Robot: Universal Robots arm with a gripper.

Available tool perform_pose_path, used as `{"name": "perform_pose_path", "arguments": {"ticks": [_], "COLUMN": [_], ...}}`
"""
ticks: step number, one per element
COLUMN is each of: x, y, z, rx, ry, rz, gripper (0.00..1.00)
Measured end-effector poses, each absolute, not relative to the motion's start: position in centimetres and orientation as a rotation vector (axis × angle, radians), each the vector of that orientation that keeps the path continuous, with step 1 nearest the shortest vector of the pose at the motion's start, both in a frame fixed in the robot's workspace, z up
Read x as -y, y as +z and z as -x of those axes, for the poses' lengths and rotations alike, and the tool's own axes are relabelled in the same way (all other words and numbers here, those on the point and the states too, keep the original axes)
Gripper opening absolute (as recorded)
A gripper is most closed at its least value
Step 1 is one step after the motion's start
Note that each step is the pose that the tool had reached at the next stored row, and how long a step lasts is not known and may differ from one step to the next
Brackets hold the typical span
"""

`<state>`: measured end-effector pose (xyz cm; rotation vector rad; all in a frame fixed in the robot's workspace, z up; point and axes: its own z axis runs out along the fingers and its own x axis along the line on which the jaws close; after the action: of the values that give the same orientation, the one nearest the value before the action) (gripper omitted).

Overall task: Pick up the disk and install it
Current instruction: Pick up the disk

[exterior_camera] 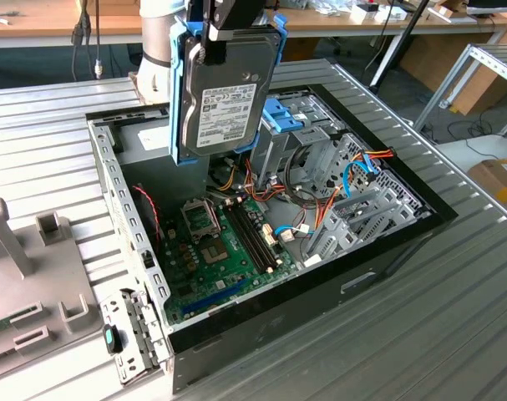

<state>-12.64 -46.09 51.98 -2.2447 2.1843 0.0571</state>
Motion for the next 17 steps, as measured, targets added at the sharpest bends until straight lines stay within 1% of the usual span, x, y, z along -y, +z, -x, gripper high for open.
{"name": "perform_pose_path", "arguments": {"ticks": [6, 10, 17], "x": [46.9, 48.0, 48.1], "y": [52.0, 52.0, 52.0], "z": [12.6, 12.6, 12.6], "rx": [-2.184, -2.184, -2.184], "ry": [0.057, 0.057, 0.057], "rz": [2.245, 2.245, 2.245], "gripper": [0.36, 0.36, 0.36]}}
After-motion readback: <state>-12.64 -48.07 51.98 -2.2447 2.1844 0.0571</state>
